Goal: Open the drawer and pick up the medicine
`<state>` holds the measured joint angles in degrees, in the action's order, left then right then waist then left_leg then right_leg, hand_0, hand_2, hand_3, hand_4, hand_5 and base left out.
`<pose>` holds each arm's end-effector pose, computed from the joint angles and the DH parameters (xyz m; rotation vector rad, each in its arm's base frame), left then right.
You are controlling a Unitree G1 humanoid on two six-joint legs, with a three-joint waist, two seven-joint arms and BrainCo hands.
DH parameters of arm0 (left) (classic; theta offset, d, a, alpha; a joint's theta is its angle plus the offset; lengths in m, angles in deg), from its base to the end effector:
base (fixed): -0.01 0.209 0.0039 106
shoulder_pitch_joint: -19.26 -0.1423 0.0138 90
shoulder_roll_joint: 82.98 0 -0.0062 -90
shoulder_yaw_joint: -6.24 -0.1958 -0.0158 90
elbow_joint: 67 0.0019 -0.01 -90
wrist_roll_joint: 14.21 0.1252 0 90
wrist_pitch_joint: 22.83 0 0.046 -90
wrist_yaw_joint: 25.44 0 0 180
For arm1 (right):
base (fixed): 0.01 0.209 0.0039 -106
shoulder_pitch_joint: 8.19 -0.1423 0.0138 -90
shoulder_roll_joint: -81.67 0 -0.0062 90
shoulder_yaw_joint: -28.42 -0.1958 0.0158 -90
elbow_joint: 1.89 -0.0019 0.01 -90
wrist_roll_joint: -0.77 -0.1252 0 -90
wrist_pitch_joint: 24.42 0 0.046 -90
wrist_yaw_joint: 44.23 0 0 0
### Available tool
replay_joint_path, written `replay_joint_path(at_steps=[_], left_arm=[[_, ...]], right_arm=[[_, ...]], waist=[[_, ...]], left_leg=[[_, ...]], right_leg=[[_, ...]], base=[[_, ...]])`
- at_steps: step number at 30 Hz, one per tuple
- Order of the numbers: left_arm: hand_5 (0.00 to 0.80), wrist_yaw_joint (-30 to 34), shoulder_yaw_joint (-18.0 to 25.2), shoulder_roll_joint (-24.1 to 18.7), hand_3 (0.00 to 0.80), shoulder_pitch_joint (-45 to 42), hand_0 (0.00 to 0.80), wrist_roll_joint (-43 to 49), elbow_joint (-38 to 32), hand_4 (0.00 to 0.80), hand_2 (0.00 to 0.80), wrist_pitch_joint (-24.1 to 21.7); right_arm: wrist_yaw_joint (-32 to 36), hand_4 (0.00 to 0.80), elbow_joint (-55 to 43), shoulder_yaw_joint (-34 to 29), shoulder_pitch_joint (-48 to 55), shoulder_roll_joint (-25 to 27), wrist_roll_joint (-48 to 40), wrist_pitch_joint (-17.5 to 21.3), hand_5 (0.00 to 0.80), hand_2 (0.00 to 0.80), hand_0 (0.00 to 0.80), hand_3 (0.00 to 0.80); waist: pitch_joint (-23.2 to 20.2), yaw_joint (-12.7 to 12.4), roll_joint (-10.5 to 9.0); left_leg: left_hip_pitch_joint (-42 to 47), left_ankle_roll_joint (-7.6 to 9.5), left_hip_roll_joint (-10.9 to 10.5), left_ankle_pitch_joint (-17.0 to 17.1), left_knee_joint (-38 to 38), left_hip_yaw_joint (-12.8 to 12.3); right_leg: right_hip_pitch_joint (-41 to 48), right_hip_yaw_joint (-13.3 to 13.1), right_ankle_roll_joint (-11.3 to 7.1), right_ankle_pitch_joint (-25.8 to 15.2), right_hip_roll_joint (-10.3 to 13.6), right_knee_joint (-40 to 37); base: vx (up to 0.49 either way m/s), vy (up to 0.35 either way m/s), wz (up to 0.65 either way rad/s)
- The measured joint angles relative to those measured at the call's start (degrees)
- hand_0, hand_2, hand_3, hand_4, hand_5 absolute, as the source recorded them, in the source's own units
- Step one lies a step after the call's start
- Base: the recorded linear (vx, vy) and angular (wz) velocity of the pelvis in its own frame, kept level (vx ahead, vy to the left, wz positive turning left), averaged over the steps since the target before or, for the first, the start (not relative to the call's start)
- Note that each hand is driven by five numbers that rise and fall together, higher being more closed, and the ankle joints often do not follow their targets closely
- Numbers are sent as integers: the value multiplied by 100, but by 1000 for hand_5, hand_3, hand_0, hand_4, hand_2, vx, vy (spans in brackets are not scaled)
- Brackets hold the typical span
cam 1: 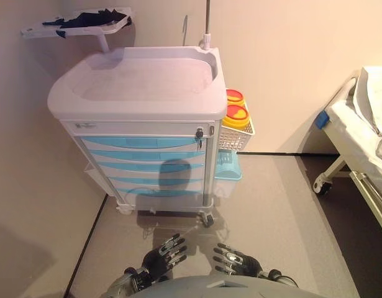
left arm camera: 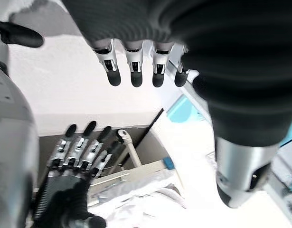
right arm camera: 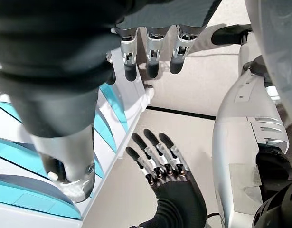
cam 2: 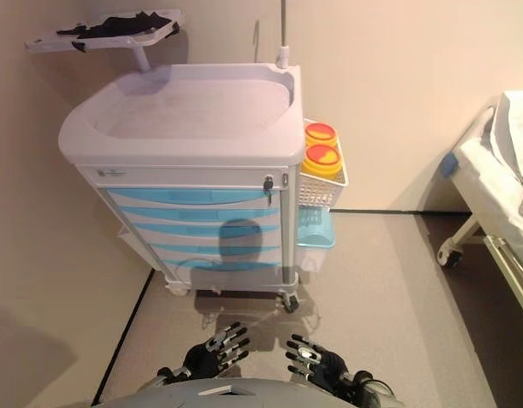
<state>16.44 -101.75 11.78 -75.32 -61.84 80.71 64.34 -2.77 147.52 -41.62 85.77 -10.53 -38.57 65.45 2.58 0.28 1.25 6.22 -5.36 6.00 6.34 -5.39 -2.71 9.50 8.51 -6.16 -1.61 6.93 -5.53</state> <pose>0.0715 0.1887 -0.1139 -0.7607 0.8258 -0.3640 0.0680 -0.2016 -0.1142 0.6159 0.9803 0.4407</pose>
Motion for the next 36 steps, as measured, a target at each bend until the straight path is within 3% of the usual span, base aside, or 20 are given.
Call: replay_joint_path(at_steps=[11,25,33,36], left_arm=[[0,76,105,111,0,-6,0,-256,-4,0,0,53],[0,98,395,119,0,-18,0,-734,223,0,0,765],[0,37,659,137,0,-8,0,-1496,424,0,0,1151],[0,8,690,127,0,86,0,-1864,449,0,0,1169]], right_arm=[[0,0,0,-2,2,0,-3,-1,0,0,0,0],[0,0,68,-125,2,-27,-3,5,0,0,0,0],[0,0,165,-335,-17,-86,-11,17,0,0,0,0],[0,0,216,-343,-82,-61,-10,84,0,0,0,0]], waist=[[4,-8,-6],[13,-2,-13],[67,7,-12],[287,12,5]], left_leg=[[-1,0,1,0,0,4],[-4,0,0,0,0,1],[-84,-28,-4,-24,13,-4],[-225,-15,-27,-49,175,-1]], right_leg=[[3,5,0,0,0,0],[0,4,0,1,3,0],[-86,-3,-3,7,24,69],[-265,-16,-17,72,40,288]], base=[[0,0,0],[27,14,0],[53,61,0],[-26,74,0]])
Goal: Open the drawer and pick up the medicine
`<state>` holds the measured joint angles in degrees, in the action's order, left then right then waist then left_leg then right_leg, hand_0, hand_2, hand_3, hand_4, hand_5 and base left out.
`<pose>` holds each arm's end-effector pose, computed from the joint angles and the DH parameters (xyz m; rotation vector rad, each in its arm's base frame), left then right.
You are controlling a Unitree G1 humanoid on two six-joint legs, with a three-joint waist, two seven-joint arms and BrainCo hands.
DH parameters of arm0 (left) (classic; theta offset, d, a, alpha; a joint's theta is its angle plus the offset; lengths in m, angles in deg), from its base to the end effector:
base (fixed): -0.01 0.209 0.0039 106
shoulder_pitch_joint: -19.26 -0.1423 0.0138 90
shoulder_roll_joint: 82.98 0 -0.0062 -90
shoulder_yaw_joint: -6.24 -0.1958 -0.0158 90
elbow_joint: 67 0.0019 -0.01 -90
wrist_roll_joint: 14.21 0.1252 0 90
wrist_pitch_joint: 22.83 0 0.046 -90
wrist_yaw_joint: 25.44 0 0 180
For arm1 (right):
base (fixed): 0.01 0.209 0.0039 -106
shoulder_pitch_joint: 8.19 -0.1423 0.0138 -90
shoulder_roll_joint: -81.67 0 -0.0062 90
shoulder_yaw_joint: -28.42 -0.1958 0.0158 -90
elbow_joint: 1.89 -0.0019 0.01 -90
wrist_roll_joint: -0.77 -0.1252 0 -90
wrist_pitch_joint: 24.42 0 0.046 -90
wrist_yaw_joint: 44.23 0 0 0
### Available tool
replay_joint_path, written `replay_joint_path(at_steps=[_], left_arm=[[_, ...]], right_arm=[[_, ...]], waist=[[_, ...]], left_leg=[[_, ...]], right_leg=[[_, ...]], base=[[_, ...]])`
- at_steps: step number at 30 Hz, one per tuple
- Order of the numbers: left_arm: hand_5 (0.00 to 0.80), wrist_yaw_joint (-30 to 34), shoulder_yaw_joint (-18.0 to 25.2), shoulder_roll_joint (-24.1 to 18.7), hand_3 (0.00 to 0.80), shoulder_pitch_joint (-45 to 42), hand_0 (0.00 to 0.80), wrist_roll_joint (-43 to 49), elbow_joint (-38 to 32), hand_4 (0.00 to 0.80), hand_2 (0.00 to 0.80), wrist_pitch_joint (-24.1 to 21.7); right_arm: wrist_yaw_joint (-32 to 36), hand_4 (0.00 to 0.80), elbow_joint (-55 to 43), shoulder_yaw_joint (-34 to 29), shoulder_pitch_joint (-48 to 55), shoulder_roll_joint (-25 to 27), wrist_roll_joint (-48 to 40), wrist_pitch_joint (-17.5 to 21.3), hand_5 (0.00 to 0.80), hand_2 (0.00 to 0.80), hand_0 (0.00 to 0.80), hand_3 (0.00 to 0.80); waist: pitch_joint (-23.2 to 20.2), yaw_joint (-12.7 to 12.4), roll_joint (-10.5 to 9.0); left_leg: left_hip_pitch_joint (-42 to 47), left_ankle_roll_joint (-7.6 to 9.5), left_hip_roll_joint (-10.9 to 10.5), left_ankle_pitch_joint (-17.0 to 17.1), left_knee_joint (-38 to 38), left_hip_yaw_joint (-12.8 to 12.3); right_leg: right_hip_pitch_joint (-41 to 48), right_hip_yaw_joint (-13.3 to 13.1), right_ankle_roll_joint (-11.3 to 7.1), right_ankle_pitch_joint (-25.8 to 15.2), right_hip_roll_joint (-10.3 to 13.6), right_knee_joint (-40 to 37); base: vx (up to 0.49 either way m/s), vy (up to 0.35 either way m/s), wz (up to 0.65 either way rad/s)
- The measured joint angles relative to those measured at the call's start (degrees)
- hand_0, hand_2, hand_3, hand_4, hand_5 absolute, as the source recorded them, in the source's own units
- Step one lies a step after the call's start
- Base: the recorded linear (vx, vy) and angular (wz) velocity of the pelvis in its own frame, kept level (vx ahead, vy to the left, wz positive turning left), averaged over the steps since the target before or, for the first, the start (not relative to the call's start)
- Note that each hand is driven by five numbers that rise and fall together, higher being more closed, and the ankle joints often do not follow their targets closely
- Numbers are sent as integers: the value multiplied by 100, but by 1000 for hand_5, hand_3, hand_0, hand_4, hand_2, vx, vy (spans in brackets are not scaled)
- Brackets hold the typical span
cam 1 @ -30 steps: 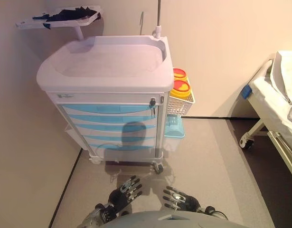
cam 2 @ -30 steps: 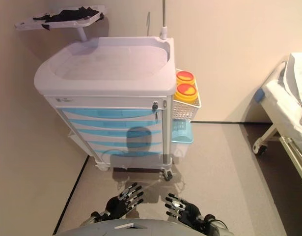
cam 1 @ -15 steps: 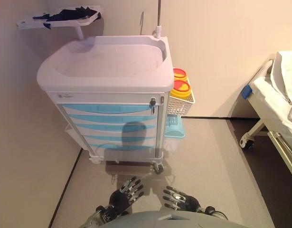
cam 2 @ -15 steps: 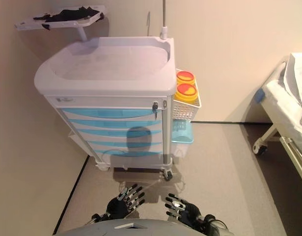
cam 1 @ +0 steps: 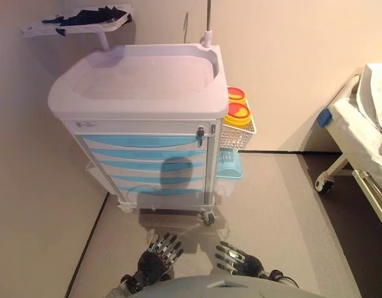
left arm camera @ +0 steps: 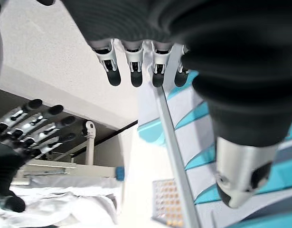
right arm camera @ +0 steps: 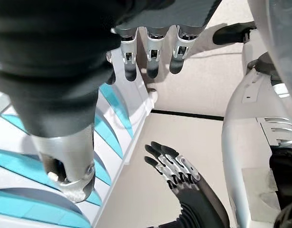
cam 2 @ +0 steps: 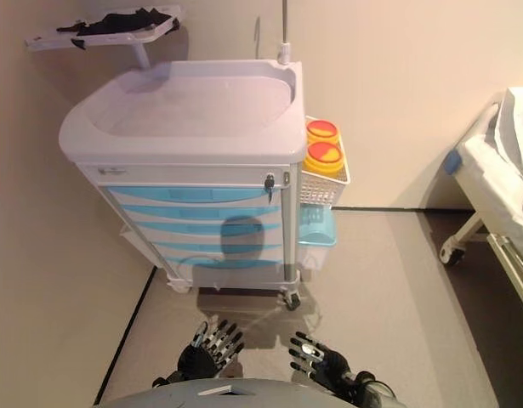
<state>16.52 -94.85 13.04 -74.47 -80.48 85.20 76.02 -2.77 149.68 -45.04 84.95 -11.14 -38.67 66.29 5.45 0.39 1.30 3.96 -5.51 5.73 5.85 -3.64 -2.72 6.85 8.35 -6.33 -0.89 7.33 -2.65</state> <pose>0.0617 0.1887 -0.1193 -1.1764 0.7935 -0.0684 0.0698 -0.2053 -0.1145 0.6364 0.9525 0.3808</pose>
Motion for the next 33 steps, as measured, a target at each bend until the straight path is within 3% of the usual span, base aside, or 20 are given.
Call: replay_joint_path(at_steps=[6,10,16,20,26,33], left_arm=[[0,-98,174,-39,0,568,0,-752,-27,0,0,-17],[0,-195,229,-9,0,961,0,-1287,-206,0,0,-35],[0,-295,311,24,0,1339,0,-2067,-739,0,0,-189],[0,-394,448,0,0,1636,0,-2577,-928,0,0,-291],[0,-403,687,-106,0,2036,0,-3201,-1033,0,0,-551],[0,-404,1006,-622,0,2848,0,-3989,-1224,0,0,-699]], right_arm=[[-124,0,-426,0,-268,131,-152,150,0,0,0,0],[-289,0,-858,6,-427,85,-241,192,0,0,0,0],[-590,0,-1848,-3,-432,155,-248,194,0,0,0,0],[-644,0,-2284,3,-431,222,-260,67,0,0,0,0],[-658,0,-2647,31,-442,422,-358,-77,0,0,0,0],[-691,0,-2840,73,-551,778,-577,-162,0,0,0,0]], waist=[[769,-4,-85],[1285,5,-341],[1721,148,-405],[1802,291,-431],[1831,401,-478],[1913,549,-547]], left_leg=[[-914,77,-73,-187,900,94],[-1645,109,-177,-462,1712,84],[-2856,216,-184,-994,3127,56],[-3378,202,-183,-1256,3703,75],[-3786,195,-199,-1361,4088,136],[-4083,181,-196,-1384,4263,144]], right_leg=[[-1113,-33,40,529,193,1424],[-1939,-210,63,849,363,2382],[-3022,-519,7,1117,404,3395],[-3497,-666,-43,1292,399,3855],[-3995,-951,-54,1342,251,4200],[-4362,-1082,-45,1333,180,4404]], base=[[-82,55,9],[-32,80,-1],[-17,84,-9],[107,80,-2],[35,89,-13],[-9,64,-7]])
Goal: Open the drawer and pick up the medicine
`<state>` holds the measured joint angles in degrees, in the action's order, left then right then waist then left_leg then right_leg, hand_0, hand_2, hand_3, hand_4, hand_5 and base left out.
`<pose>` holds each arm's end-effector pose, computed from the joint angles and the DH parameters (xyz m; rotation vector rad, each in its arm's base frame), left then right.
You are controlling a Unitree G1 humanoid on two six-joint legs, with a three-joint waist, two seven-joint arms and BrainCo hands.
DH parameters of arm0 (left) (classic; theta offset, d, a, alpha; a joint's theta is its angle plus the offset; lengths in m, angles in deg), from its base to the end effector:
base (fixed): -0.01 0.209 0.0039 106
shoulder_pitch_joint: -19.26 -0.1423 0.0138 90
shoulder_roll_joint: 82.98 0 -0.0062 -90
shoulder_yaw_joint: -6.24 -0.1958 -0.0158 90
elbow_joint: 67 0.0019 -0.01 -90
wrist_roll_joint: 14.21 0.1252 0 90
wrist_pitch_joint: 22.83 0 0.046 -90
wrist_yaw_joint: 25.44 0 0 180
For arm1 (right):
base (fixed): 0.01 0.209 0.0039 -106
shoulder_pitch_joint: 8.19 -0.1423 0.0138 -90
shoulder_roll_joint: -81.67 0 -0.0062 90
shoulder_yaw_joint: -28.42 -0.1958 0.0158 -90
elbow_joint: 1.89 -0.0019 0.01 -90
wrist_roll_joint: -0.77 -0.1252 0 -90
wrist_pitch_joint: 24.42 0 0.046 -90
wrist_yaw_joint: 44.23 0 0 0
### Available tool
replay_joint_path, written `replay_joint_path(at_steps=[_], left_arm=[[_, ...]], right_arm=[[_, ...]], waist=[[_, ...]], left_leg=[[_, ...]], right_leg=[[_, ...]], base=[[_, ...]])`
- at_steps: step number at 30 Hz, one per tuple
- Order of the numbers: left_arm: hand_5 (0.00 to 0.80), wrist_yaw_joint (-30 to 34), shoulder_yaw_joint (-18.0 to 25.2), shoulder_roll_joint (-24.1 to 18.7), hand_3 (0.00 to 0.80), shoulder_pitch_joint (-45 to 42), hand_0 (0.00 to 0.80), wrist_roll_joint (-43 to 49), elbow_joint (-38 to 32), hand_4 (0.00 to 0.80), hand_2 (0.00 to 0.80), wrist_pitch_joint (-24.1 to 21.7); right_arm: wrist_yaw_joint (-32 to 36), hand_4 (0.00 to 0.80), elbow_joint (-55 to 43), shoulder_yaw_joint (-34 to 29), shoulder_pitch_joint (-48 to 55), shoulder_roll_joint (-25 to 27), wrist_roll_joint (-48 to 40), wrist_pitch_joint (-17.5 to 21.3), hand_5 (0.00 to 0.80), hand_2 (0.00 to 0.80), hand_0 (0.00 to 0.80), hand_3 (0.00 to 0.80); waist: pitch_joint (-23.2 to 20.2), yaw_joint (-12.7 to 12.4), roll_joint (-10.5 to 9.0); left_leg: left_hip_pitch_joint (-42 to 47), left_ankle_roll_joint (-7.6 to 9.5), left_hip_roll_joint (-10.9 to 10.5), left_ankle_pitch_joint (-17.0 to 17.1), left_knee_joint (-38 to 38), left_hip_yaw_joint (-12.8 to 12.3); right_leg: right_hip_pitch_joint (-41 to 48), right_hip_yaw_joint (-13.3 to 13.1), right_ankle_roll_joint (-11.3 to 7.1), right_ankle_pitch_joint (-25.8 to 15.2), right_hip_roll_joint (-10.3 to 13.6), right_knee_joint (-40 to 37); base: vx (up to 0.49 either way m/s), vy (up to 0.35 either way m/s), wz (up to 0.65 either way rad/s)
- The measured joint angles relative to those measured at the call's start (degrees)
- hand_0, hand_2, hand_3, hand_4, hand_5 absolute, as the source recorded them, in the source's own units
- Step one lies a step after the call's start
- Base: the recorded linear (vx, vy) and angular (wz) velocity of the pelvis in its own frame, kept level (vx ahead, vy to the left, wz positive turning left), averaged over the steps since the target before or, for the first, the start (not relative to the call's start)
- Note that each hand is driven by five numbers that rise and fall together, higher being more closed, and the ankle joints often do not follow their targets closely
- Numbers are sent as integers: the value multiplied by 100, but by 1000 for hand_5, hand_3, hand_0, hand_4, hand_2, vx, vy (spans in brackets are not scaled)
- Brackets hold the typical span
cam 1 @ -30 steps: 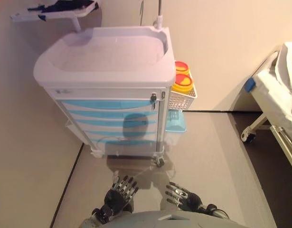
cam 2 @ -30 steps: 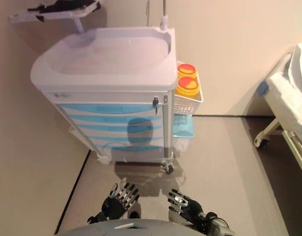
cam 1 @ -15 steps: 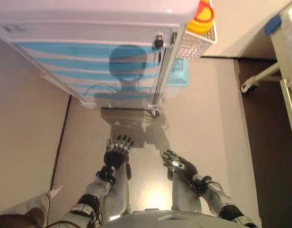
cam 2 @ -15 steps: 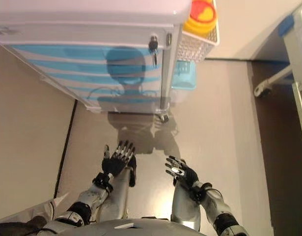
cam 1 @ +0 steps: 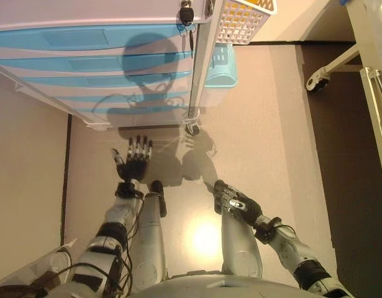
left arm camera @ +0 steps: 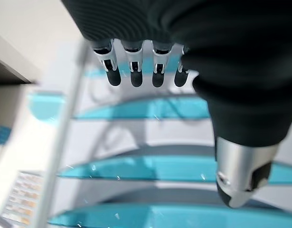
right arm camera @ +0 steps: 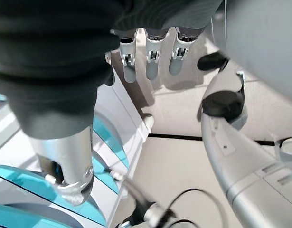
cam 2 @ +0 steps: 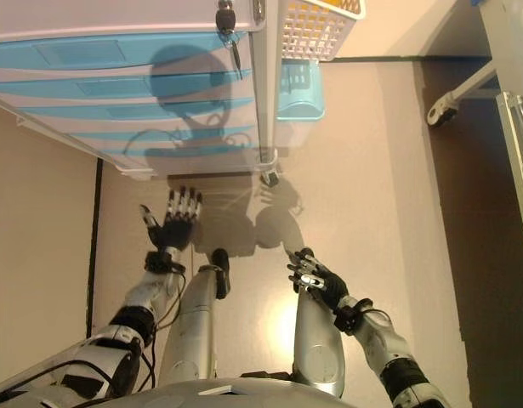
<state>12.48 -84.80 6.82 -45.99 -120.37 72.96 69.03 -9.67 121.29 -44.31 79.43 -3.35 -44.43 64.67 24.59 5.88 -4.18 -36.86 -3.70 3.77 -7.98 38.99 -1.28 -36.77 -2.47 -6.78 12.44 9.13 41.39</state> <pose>0.2568 0.2153 -0.0052 -1.5330 -0.2401 -0.1278 0.1637 -0.2101 -0.0510 0.4946 0.5056 0.5297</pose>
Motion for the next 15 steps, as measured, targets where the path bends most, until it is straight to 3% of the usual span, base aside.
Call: replay_joint_path(at_steps=[10,15], left_arm=[[0,-607,275,-1142,0,1477,0,-550,5,0,0,-268],[0,-927,313,-1355,0,1797,0,-641,44,0,0,-556]], right_arm=[[78,0,-125,9,-156,378,-200,52,0,0,0,0],[120,0,123,57,-176,528,-321,357,0,0,0,0]], waist=[[259,287,-57],[411,384,-91]], left_leg=[[-234,23,66,21,85,-14],[-295,-3,113,27,73,-15]], right_leg=[[-258,-66,21,-45,-81,78],[-311,-59,33,-52,-126,62]], base=[[-51,47,-3],[-25,8,-1]])
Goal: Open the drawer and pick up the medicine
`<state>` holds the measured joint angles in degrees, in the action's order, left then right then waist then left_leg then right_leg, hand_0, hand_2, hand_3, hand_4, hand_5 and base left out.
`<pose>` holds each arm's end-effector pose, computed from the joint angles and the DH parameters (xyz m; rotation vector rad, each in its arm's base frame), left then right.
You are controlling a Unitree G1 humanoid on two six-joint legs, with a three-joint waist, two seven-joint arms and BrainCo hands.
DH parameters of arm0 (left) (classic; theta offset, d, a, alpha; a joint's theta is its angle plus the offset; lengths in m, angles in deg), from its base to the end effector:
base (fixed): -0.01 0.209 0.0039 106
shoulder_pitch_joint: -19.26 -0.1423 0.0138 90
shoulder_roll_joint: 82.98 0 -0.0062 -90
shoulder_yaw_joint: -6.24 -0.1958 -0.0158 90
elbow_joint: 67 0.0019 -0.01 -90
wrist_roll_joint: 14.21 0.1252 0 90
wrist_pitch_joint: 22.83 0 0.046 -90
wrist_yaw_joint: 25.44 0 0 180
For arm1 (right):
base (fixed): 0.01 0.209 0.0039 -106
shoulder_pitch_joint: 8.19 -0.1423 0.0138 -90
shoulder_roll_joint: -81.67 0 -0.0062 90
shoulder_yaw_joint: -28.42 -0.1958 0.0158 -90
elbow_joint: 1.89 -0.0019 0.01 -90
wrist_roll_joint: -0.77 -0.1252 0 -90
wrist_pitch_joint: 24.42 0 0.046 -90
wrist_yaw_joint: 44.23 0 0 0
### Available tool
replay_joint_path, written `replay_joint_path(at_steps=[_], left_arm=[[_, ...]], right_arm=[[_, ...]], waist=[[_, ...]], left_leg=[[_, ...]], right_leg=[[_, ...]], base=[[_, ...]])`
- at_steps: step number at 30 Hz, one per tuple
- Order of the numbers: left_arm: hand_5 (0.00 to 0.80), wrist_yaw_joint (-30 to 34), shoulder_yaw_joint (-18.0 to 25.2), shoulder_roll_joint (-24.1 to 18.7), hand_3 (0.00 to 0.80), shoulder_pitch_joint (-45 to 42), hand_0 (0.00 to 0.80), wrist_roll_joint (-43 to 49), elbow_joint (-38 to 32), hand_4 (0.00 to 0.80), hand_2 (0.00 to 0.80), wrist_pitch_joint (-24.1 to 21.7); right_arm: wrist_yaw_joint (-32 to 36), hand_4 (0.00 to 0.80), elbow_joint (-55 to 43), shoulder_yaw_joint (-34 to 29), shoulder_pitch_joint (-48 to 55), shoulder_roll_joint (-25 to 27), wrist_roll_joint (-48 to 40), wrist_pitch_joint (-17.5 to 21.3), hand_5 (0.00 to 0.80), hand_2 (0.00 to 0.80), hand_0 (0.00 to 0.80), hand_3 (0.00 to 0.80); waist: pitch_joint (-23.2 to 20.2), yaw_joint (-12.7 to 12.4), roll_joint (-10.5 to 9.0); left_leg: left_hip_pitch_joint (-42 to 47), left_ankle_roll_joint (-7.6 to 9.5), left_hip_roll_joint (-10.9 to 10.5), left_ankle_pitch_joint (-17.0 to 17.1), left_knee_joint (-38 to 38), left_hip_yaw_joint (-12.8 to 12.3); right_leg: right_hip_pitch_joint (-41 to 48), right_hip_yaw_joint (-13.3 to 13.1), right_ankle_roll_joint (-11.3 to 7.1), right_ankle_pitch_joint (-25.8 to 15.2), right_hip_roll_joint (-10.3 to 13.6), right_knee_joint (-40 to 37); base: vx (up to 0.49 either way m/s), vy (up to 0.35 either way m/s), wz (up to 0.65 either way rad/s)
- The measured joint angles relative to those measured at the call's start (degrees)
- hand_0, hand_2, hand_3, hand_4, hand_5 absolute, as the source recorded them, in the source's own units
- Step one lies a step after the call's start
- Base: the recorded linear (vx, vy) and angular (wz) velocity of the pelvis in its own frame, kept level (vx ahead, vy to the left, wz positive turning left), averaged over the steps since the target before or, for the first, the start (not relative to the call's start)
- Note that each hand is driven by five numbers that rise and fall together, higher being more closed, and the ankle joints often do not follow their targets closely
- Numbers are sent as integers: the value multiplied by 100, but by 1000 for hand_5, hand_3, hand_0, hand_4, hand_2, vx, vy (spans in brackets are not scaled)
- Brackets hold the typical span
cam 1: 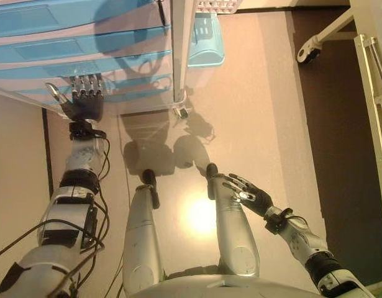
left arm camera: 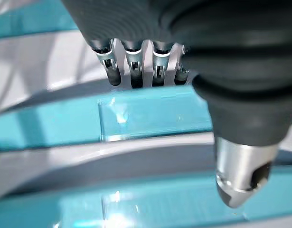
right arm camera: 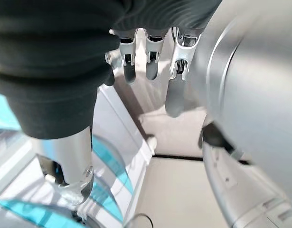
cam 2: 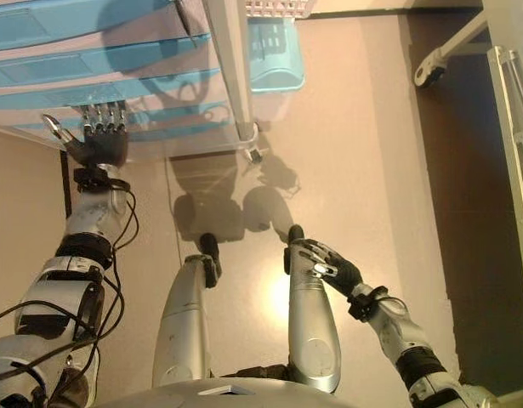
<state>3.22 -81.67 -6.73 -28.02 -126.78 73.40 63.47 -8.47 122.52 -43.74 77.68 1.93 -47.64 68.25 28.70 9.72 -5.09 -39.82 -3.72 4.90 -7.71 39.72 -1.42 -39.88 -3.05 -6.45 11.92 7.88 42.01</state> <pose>0.3167 0.2735 0.1130 -1.4328 -0.5589 -0.1236 0.1722 -0.2367 -0.0392 0.4313 0.4410 0.5060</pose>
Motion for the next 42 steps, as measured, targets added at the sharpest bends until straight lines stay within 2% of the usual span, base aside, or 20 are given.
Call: replay_joint_path(at_steps=[8,9,10,11,16,19,23,28,33,37,42], left_arm=[[0,-227,3,-74,0,272,0,-2,-23,0,0,-413],[157,-227,4,-74,157,281,157,-1,-39,157,157,-443],[712,-224,4,-73,712,281,712,-1,-74,712,712,-485],[800,-215,5,-73,800,280,800,-1,-138,800,800,-547],[800,-190,23,-68,800,286,800,-87,-286,800,800,-656],[800,-181,16,-38,800,274,800,-87,-283,800,800,-631],[800,30,22,225,800,-43,800,-87,-274,800,800,-424],[800,651,16,553,800,-587,800,-86,-237,800,800,-100],[800,1246,8,843,800,-1061,800,-71,-153,800,800,253],[800,1721,25,1032,800,-1478,800,-72,-94,800,800,444],[800,2326,-12,1350,800,-1910,800,-6,-76,800,800,605]], right_arm=[[44,0,377,94,7,61,-8,305,0,0,0,0],[70,0,396,95,7,60,-7,331,0,0,0,0],[82,0,409,95,9,52,-7,350,0,0,0,0],[93,0,417,94,7,43,-8,372,0,0,0,0],[102,0,485,109,14,-70,0,439,0,0,0,0],[78,0,506,127,36,-92,9,436,0,0,0,0],[-47,0,599,162,50,-99,22,367,0,0,0,0],[-181,0,594,213,77,-66,28,259,0,0,0,0],[-271,0,568,242,130,-32,31,214,0,0,0,0],[-296,0,464,264,162,1,32,138,0,0,0,0],[-278,0,115,342,278,-223,70,93,0,0,0,0]], waist=[[52,8,-21],[53,7,-23],[59,9,-35],[88,-2,-56],[162,-9,-192],[187,-6,-193],[188,-131,-195],[188,-297,-194],[187,-455,-190],[185,-590,-186],[185,-803,-186]], left_leg=[[13,-11,13,67,-140,3],[20,-20,13,92,-181,6],[29,-27,13,113,-214,6],[48,-40,20,123,-225,10],[191,-73,25,223,-438,46],[302,-87,50,334,-613,18],[656,-101,75,388,-877,3],[957,-157,96,512,-1180,64],[1148,-243,115,700,-1512,272],[1217,-294,184,758,-1637,330],[1272,-372,241,866,-1769,521]], right_leg=[[2,21,33,-22,-11,-93],[4,34,44,-30,-11,-109],[5,39,47,-33,-12,-115],[15,44,50,-33,-22,-113],[171,105,90,-69,-37,-270],[352,177,90,-145,-44,-463],[717,262,103,-155,-52,-701],[1014,426,164,-125,-53,-827],[1185,671,288,-61,-74,-866],[1242,757,352,-28,-135,-861],[1366,1016,467,21,-184,-897]], base=[[5,-5,1],[22,-28,5],[18,-34,4],[19,-49,2],[-22,-62,4],[-3,-84,8],[-36,-106,7],[-15,-120,12],[-20,-96,20],[-6,-98,6],[5,-89,19]])
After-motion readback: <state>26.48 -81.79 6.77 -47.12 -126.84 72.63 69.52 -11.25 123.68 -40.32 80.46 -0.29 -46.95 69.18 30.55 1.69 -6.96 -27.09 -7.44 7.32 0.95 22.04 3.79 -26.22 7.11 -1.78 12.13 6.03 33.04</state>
